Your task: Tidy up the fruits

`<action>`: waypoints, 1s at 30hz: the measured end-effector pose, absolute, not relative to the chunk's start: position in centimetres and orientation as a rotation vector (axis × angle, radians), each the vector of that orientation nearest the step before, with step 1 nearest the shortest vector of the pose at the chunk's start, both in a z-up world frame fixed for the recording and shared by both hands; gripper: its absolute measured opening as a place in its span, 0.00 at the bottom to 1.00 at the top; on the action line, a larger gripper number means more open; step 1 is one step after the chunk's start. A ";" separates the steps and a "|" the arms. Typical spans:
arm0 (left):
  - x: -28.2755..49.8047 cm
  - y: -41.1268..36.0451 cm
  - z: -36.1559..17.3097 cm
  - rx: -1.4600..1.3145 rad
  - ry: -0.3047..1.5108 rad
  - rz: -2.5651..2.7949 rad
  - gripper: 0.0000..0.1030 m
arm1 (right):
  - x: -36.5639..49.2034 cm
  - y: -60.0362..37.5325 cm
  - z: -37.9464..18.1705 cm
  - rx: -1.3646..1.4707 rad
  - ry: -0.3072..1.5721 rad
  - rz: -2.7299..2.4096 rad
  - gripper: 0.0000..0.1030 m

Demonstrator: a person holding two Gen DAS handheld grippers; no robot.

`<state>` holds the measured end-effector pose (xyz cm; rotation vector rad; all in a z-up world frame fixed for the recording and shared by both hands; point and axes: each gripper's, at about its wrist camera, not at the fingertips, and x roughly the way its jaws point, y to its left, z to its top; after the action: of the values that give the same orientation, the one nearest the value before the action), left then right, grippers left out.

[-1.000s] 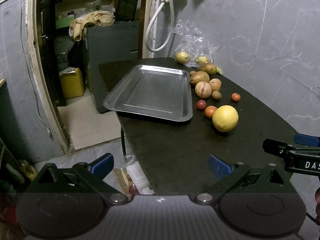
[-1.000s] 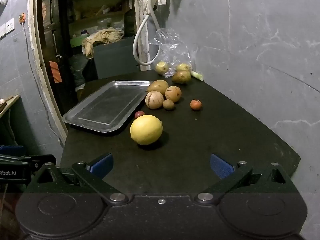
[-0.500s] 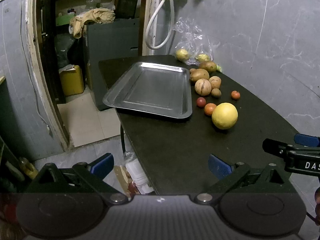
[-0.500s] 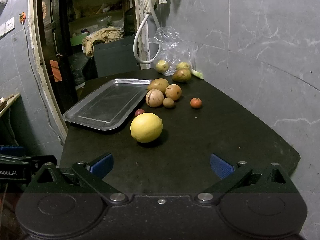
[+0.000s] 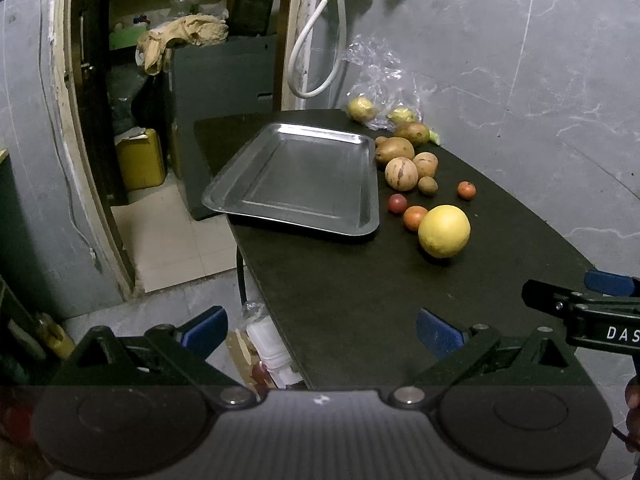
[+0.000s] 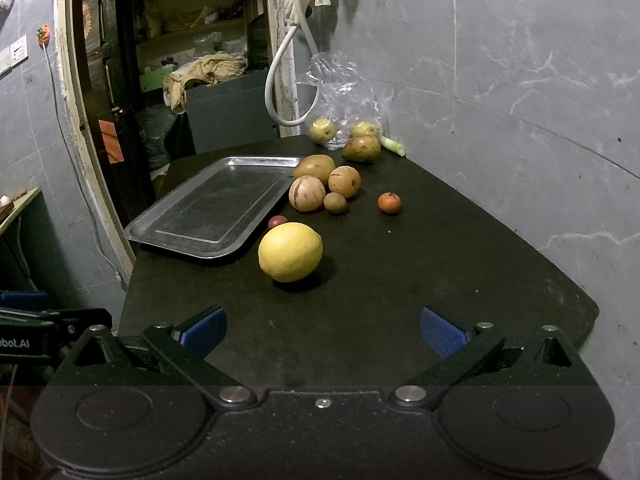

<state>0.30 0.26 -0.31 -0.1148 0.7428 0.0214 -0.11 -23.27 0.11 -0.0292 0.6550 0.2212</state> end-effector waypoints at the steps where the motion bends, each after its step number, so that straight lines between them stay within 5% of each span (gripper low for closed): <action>1: 0.3 0.3 -0.3 -0.117 0.744 0.020 0.99 | -0.1 -23.3 0.1 -0.029 0.656 0.221 1.00; 30: 1.1 -0.3 -0.8 -0.140 0.790 0.010 0.99 | 0.0 -23.4 0.3 -0.044 0.670 0.206 1.00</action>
<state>1.13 -0.26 -0.77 -0.1403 0.7900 0.0096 0.04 -23.40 0.26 -0.0444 0.6697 0.2063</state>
